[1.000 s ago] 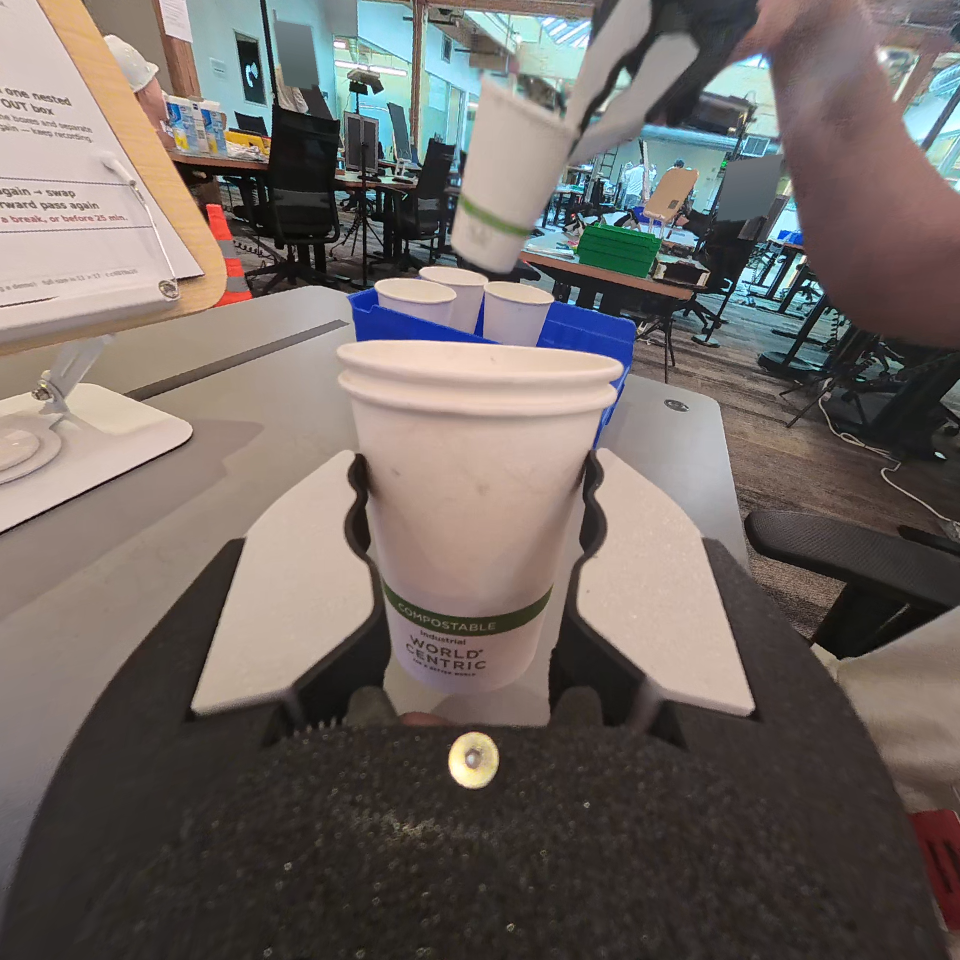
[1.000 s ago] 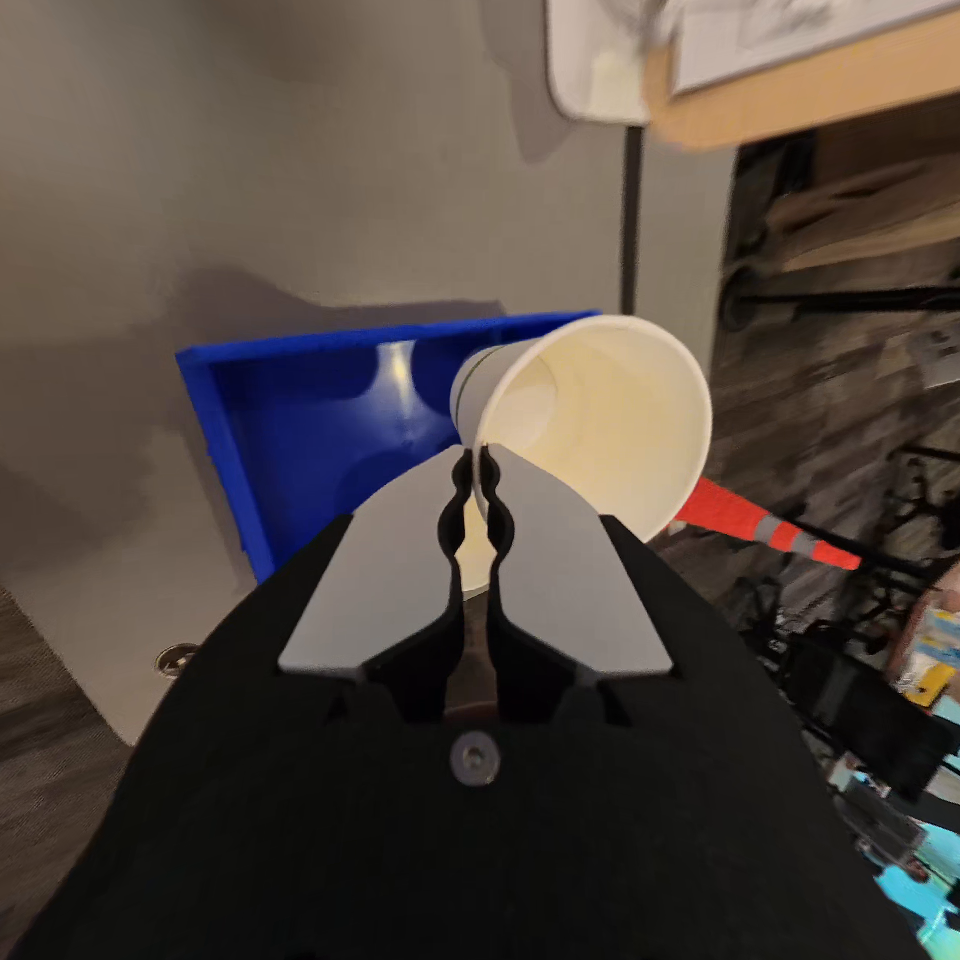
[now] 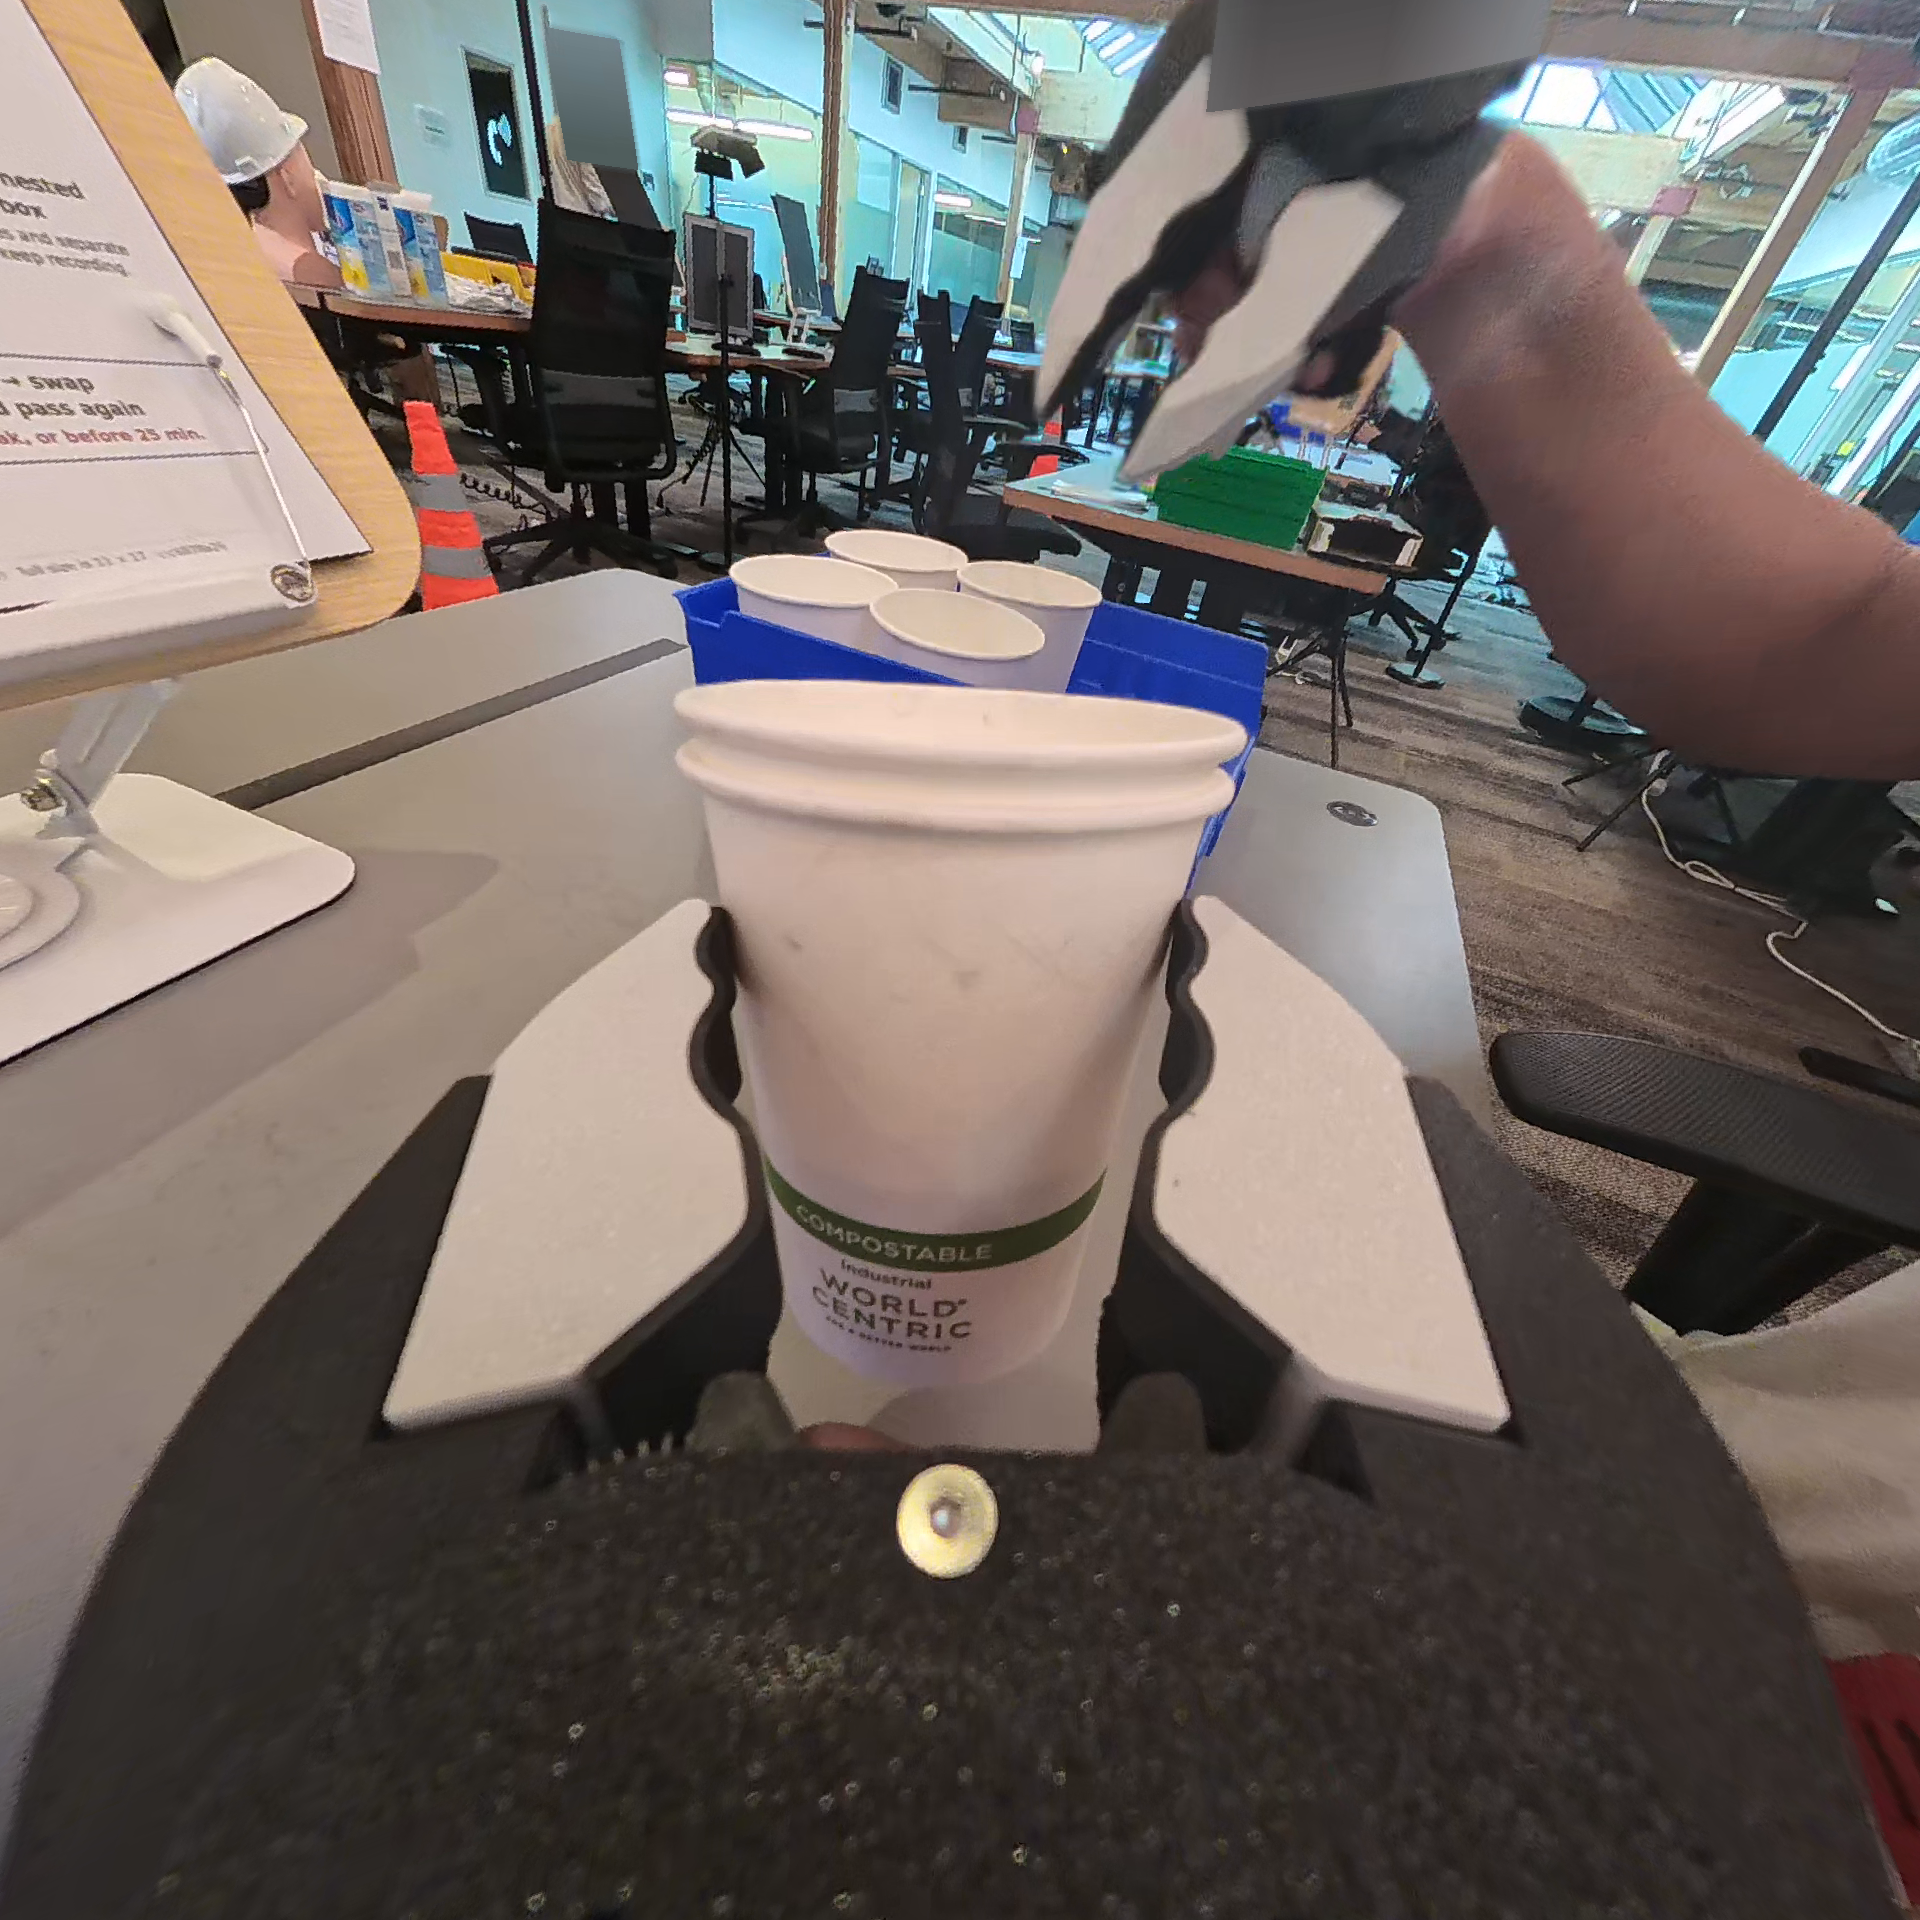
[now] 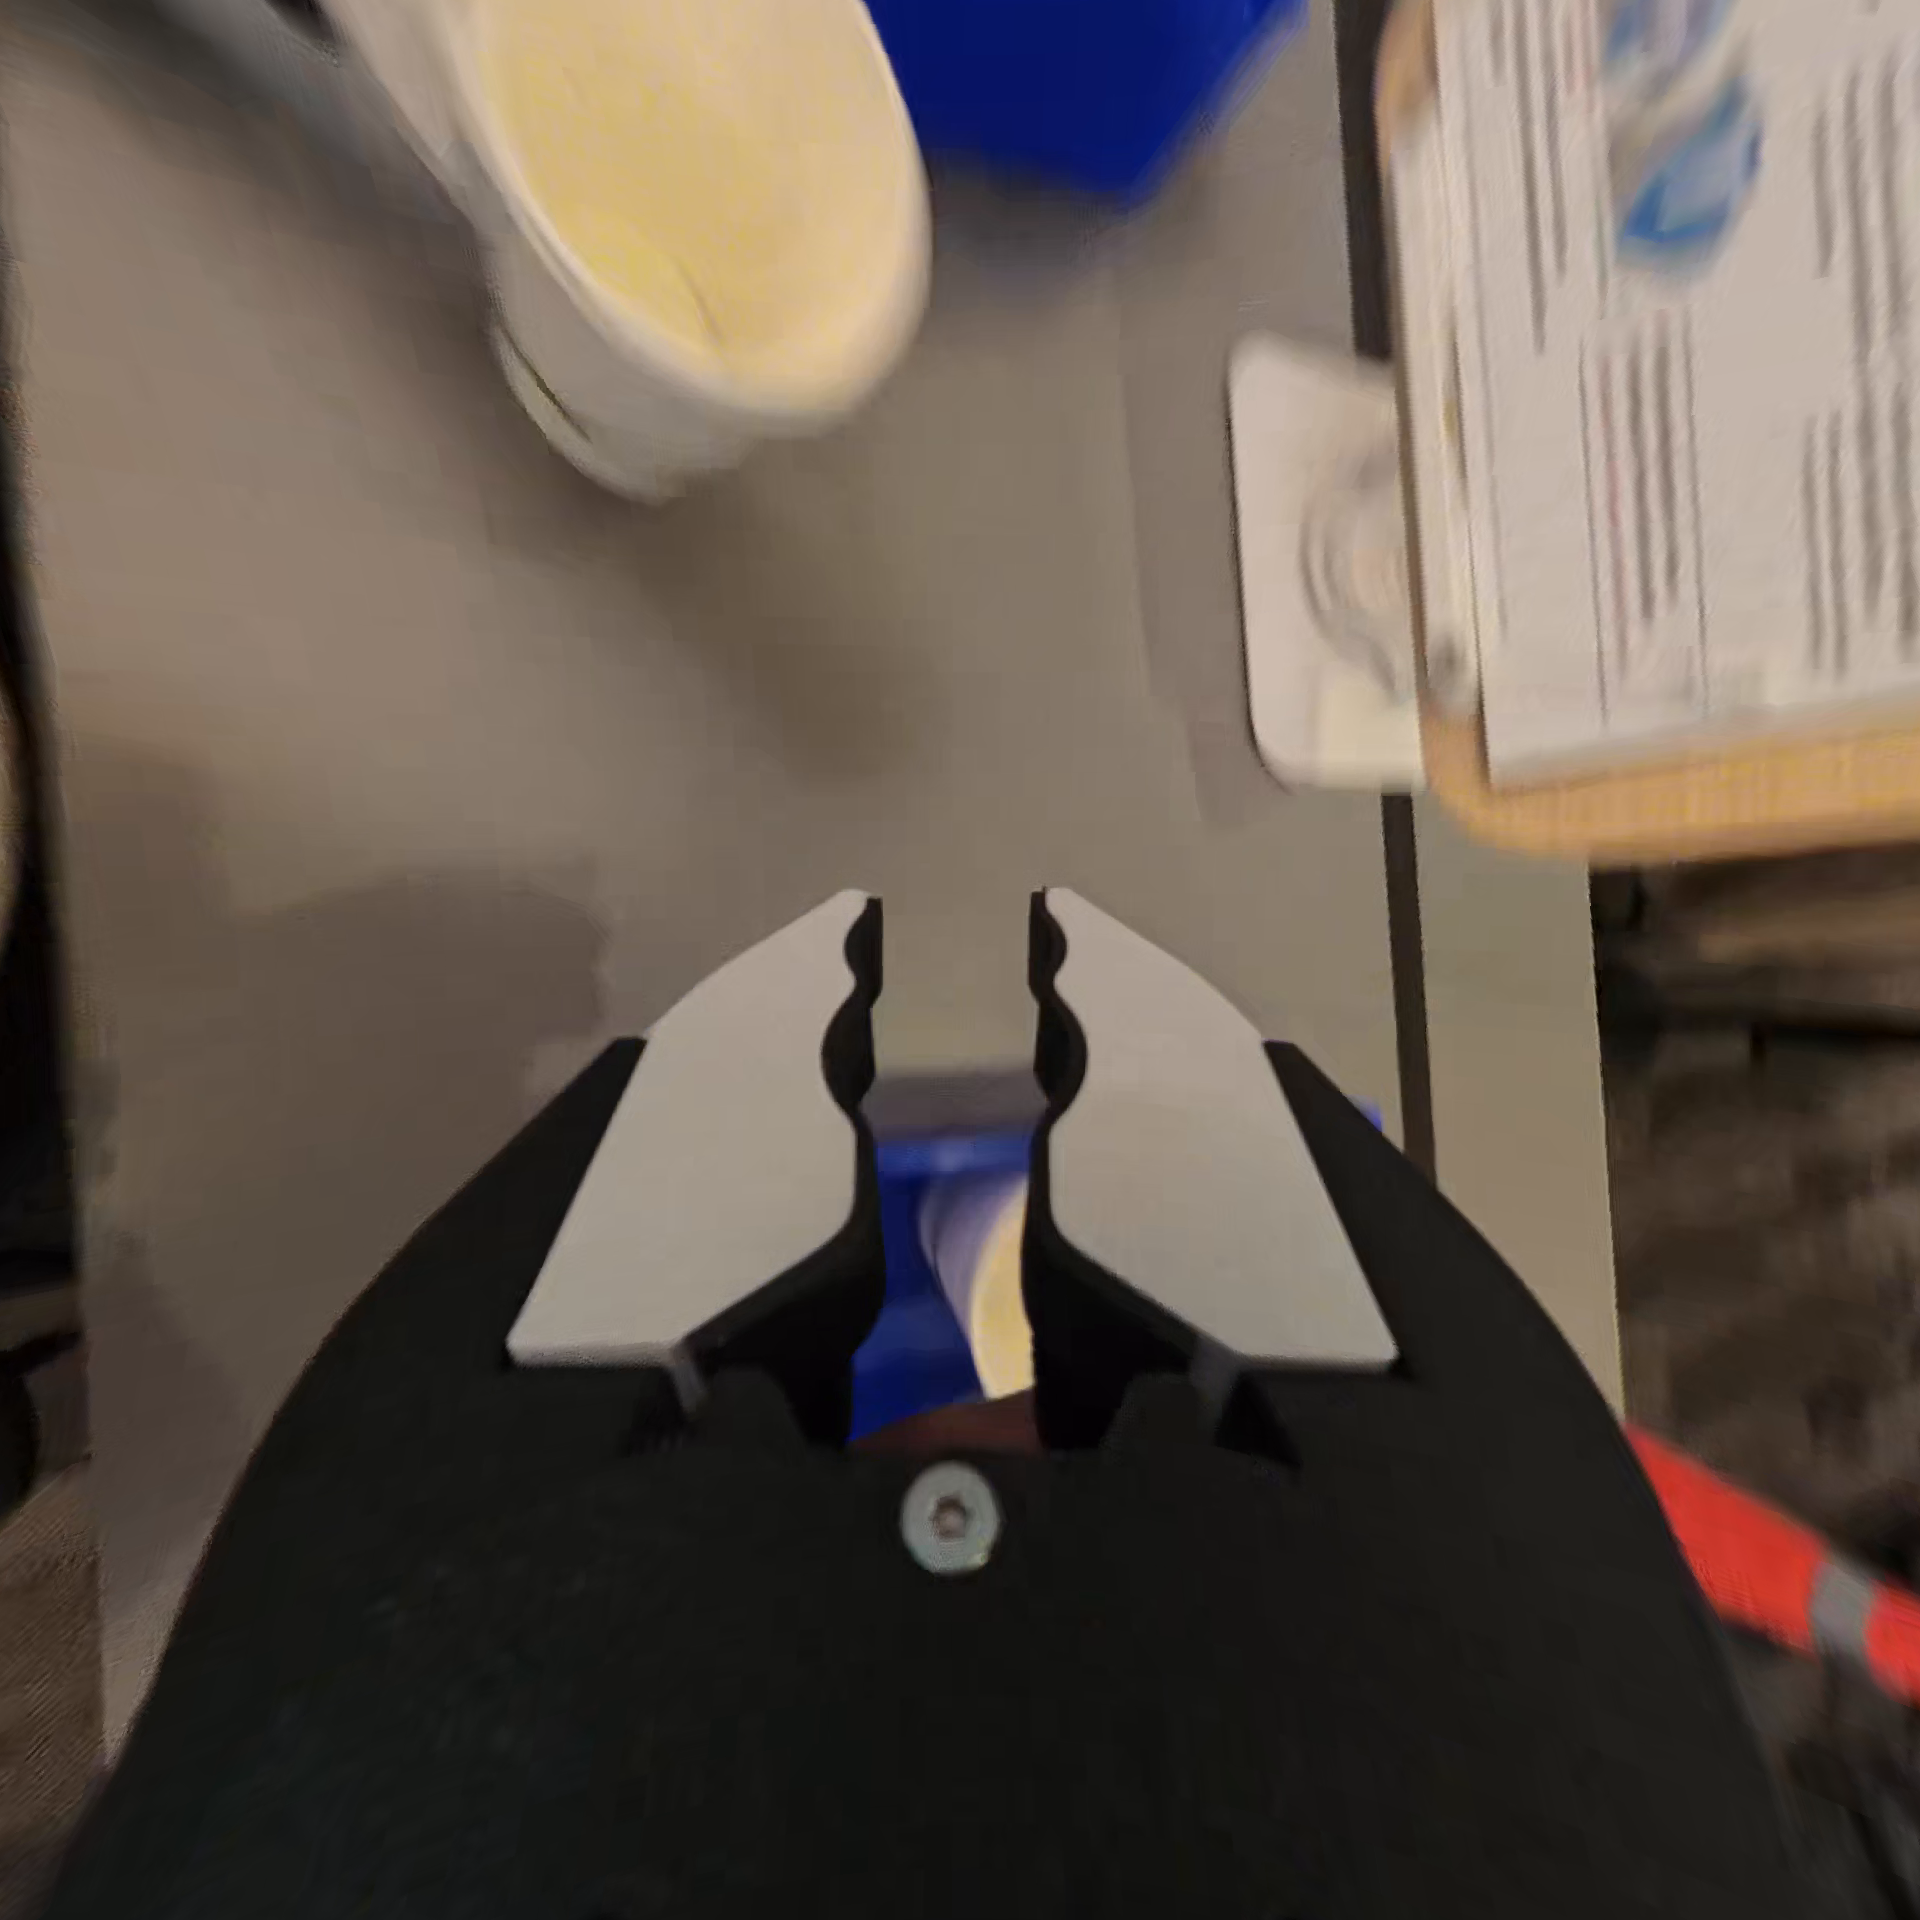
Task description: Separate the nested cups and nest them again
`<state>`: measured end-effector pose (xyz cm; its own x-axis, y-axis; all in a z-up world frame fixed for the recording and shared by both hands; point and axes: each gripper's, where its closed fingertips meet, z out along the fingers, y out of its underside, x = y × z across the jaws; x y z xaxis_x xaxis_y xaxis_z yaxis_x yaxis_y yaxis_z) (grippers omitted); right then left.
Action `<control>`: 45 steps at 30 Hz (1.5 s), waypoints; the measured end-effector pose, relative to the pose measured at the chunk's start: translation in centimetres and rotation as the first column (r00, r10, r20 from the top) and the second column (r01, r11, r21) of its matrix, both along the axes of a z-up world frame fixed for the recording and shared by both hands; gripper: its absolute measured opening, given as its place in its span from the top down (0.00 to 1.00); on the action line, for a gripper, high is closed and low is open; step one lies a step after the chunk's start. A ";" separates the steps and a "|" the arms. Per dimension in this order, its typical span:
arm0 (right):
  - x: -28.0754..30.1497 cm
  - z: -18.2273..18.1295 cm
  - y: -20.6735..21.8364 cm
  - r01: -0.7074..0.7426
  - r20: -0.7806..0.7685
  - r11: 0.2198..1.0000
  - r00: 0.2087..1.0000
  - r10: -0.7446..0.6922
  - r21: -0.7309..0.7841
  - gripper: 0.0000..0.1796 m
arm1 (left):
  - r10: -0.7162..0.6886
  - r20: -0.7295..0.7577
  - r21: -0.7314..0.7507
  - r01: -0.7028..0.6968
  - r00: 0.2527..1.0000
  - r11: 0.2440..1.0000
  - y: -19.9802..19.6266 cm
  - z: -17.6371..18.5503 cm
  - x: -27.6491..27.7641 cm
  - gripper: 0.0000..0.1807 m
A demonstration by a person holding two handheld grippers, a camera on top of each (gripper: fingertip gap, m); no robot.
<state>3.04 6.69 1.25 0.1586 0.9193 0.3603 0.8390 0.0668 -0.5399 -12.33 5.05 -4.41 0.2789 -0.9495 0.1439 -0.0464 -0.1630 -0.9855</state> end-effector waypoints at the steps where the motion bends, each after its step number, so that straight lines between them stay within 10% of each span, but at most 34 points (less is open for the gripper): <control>1: -2.9 0.9 -1.5 -0.079 -0.052 0.997 0.996 0.079 -0.007 0.85 | 0.001 -0.002 0.001 -0.001 1.000 1.000 0.0 -0.1 0.0 0.56; 8: -14.1 -1.3 -5.6 -0.342 -0.018 0.935 0.939 0.342 -0.087 0.87 | -0.003 -0.001 0.008 0.003 1.000 1.000 -0.2 0.0 -0.1 0.56; 25: -15.0 0.1 -5.5 -0.399 -0.071 0.890 0.916 0.394 -0.218 0.98 | -0.002 -0.032 0.055 0.004 0.999 0.998 -0.6 -0.1 -0.4 0.57; 37: 1.1 19.1 -4.4 -0.020 -0.073 0.965 0.996 0.041 0.263 0.98 | -0.022 -0.020 0.049 0.023 1.000 0.999 -1.1 0.0 -0.4 0.57; 45: 14.9 11.9 -6.4 0.323 0.080 0.915 0.933 -0.350 0.240 0.98 | -0.033 -0.016 0.047 0.033 0.999 0.998 -1.3 0.2 -0.3 0.57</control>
<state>17.95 0.32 13.11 0.3882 0.7144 0.5821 0.8896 -0.1255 -0.4392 -12.62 3.74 -4.25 0.2491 -0.9639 0.0944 -0.0661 -0.1141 -0.9913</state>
